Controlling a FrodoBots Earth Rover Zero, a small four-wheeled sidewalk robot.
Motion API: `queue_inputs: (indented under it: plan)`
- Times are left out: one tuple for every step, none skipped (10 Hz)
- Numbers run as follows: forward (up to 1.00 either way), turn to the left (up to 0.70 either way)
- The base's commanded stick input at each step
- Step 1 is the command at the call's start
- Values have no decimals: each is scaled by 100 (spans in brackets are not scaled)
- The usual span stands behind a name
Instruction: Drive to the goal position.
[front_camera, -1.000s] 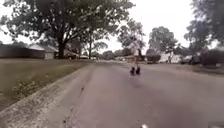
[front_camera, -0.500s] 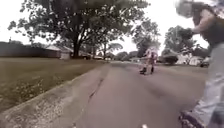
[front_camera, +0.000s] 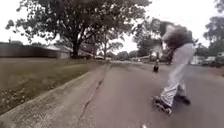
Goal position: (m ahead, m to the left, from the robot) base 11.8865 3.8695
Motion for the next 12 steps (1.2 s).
queue_inputs:
  plan:
    - [70, 0]
    - [70, 0]
    - [70, 0]
    - [70, 0]
    - [70, 0]
    - [70, -19]
    - [70, -35]
    - [70, -35]
    - [70, -22]
    - [70, 0]
    - [70, 0]
    - [70, 0]
